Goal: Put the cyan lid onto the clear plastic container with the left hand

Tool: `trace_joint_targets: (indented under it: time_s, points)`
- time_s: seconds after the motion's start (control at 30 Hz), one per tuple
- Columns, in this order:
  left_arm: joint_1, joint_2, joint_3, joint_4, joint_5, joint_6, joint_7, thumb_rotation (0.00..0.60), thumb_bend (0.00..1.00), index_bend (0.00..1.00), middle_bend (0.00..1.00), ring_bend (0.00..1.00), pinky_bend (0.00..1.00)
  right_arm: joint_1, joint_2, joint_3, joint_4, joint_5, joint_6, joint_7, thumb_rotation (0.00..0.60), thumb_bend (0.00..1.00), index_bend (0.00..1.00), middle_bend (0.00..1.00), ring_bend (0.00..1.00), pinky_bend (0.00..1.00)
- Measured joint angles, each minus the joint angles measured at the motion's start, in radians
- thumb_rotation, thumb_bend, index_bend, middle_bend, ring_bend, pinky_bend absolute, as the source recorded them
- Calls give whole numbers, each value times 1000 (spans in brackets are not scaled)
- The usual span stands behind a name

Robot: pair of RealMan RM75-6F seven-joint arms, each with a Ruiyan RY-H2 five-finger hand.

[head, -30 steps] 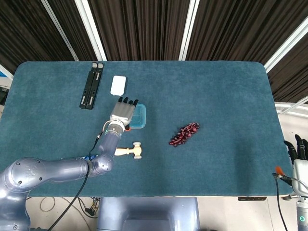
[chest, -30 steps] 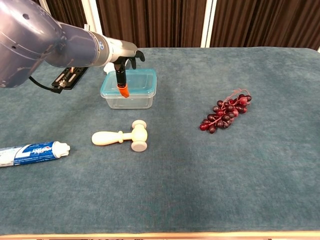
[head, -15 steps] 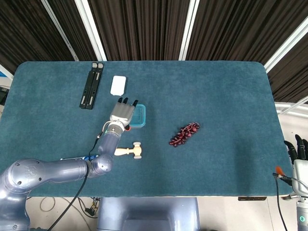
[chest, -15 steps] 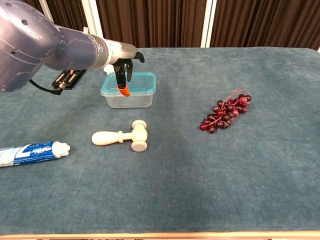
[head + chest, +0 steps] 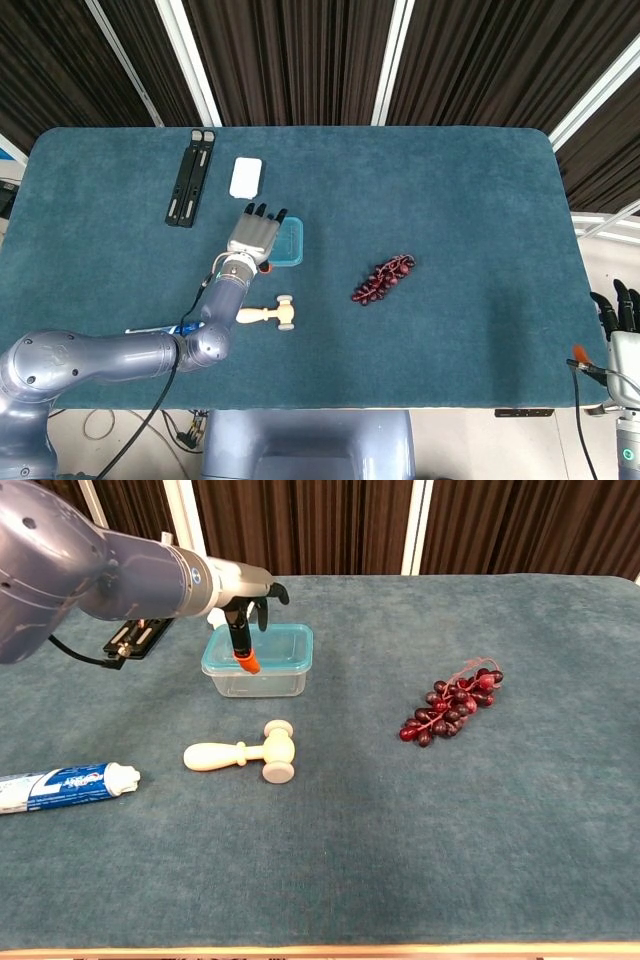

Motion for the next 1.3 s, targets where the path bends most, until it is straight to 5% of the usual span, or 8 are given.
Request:
trace_joint_targets:
  time_s: [0.4,0.77,1.1,1.3]
  points:
    - [10,60,-11,-112,65,43,-4,600,185,7,139,0,49,0,-1,2,-1,6,0,-6,600,291,185,40,31,0]
    - [75,99,15,-98,362,9,-134,600,449,332,414,90,96,-1,-4,6,-5,16,0,-9,600,292,184,40,31,0]
    - [148,78,18,58,529,-60,-321,600,487,613,523,166,118,-2,-5,7,-8,23,1,-11,600,291,184,40,31,0]
    - [173,21,11,172,595,-75,-388,600,490,636,557,192,122,-3,-5,8,-9,25,1,-10,600,292,184,40,31,0]
